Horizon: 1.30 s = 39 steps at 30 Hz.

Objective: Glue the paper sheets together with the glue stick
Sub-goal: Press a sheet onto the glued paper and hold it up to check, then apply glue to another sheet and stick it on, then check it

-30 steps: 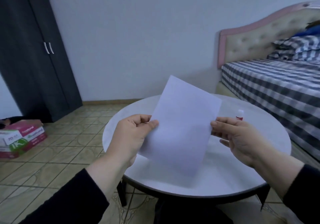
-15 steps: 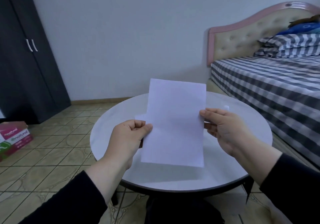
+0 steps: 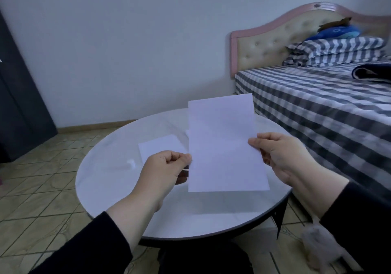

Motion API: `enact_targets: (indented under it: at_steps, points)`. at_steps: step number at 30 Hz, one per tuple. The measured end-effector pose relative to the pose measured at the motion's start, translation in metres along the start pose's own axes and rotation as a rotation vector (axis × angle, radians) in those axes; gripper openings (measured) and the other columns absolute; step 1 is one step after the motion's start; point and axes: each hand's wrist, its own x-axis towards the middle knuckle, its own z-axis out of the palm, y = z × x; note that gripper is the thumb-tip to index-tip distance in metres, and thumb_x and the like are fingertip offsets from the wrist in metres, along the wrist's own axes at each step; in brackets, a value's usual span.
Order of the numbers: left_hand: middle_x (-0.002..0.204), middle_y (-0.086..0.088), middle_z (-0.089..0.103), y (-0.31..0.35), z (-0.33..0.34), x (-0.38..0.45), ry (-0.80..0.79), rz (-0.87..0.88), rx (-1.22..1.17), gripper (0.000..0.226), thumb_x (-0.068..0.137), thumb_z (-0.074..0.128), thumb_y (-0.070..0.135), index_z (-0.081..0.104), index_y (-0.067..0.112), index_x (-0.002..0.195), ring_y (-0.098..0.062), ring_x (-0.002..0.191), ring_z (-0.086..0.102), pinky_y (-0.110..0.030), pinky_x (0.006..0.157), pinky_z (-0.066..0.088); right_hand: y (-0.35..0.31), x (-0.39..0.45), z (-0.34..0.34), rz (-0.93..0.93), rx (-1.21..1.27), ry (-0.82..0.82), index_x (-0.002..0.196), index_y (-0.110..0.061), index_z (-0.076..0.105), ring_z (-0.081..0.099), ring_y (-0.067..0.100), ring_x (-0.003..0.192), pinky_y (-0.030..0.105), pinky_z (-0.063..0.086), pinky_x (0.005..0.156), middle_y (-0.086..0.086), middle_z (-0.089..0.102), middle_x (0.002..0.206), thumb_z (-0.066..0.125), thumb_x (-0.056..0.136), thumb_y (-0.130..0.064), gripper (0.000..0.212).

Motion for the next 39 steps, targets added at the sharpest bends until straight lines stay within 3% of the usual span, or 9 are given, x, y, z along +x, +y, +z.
enact_targets:
  at_steps: [5, 10, 15, 19, 23, 27, 31, 34, 39]
  points:
    - [0.114, 0.009, 0.065, -0.010, 0.038, 0.027, -0.153, 0.165, 0.685, 0.027, 0.089, 0.062, 0.045, 0.065, 0.024, 0.107, -0.011, 0.105, 0.060, -0.026, 0.081, 0.046, -0.028, 0.032, -0.069, -0.062, -0.160, 0.156, 0.088, -0.003, 0.070, 0.070, 0.030, 0.085, 0.040, 0.057, 0.084, 0.013, 0.075, 0.089, 0.073, 0.081, -0.004, 0.008]
    - [0.158, 0.002, 0.025, -0.032, 0.090, 0.061, -0.457, 0.364, 1.082, 0.058, 0.097, 0.044, 0.050, 0.037, 0.021, 0.146, -0.014, 0.145, 0.021, -0.028, 0.115, 0.021, -0.029, 0.076, -0.129, -0.038, -0.325, 0.263, 0.090, -0.002, 0.069, 0.069, 0.024, 0.077, 0.033, 0.055, 0.067, 0.012, 0.073, 0.088, 0.072, 0.083, -0.006, 0.009]
    - [0.163, 0.002, 0.010, -0.053, 0.129, 0.082, -0.546, 0.442, 1.145, 0.071, 0.096, 0.037, 0.058, 0.017, 0.022, 0.154, -0.011, 0.149, 0.007, -0.027, 0.119, 0.006, 0.002, 0.134, -0.155, 0.030, -0.473, 0.331, 0.079, -0.004, 0.069, 0.070, 0.033, 0.082, 0.049, 0.058, 0.080, 0.013, 0.073, 0.085, 0.079, 0.076, -0.006, 0.010]
    - [0.160, 0.007, 0.018, -0.065, 0.133, 0.094, -0.508, 0.496, 1.172, 0.077, 0.089, 0.029, 0.072, 0.022, 0.027, 0.152, -0.009, 0.147, 0.014, -0.028, 0.119, 0.012, 0.022, 0.172, -0.150, 0.008, -0.663, 0.351, 0.066, -0.012, 0.060, 0.058, 0.023, 0.060, 0.030, 0.048, 0.055, 0.005, 0.064, 0.070, 0.074, 0.078, -0.008, 0.019]
    - [0.151, 0.017, 0.026, -0.063, 0.134, 0.101, -0.504, 0.537, 1.159, 0.090, 0.073, 0.015, 0.082, 0.028, 0.033, 0.147, -0.005, 0.140, 0.022, -0.026, 0.113, 0.017, 0.038, 0.202, -0.139, -0.017, -0.877, 0.354, 0.064, -0.019, 0.054, 0.060, 0.025, 0.075, 0.045, 0.053, 0.084, 0.001, 0.063, 0.073, 0.072, 0.076, -0.016, 0.022]
    - [0.145, 0.022, 0.028, -0.063, 0.135, 0.105, -0.507, 0.536, 1.156, 0.089, 0.070, 0.015, 0.084, 0.029, 0.036, 0.144, -0.003, 0.137, 0.023, -0.025, 0.112, 0.018, 0.051, 0.212, -0.136, -0.078, -1.226, 0.330, 0.089, -0.022, 0.059, 0.059, 0.027, 0.095, 0.050, 0.044, 0.095, 0.005, 0.065, 0.105, 0.064, 0.084, -0.029, 0.010]
    - [0.151, 0.021, 0.022, -0.059, 0.133, 0.105, -0.548, 0.493, 1.152, 0.078, 0.082, 0.030, 0.079, 0.025, 0.036, 0.148, -0.003, 0.141, 0.018, -0.024, 0.115, 0.013, 0.049, 0.184, -0.129, -0.197, -1.280, 0.016, 0.137, -0.027, 0.051, 0.043, 0.022, 0.131, 0.037, 0.031, 0.112, 0.001, 0.044, 0.147, 0.051, 0.096, -0.038, 0.042]
    - [0.157, 0.019, 0.016, -0.057, 0.130, 0.103, -0.571, 0.459, 1.169, 0.076, 0.087, 0.034, 0.073, 0.020, 0.036, 0.152, -0.003, 0.145, 0.011, -0.022, 0.117, 0.008, 0.050, 0.158, -0.120, -0.186, -1.481, -0.235, 0.146, -0.034, 0.038, 0.034, 0.017, 0.139, 0.036, 0.019, 0.114, -0.006, 0.037, 0.153, 0.038, 0.099, -0.050, 0.049]
    - [0.160, 0.018, 0.009, -0.055, 0.128, 0.097, -0.589, 0.426, 1.138, 0.077, 0.087, 0.032, 0.070, 0.016, 0.035, 0.153, -0.002, 0.146, 0.007, -0.018, 0.115, 0.005, 0.053, 0.166, -0.117, -0.182, -1.575, -0.301, 0.149, -0.038, 0.030, 0.023, 0.013, 0.145, 0.042, 0.007, 0.117, -0.008, 0.024, 0.159, 0.030, 0.099, -0.054, 0.053]
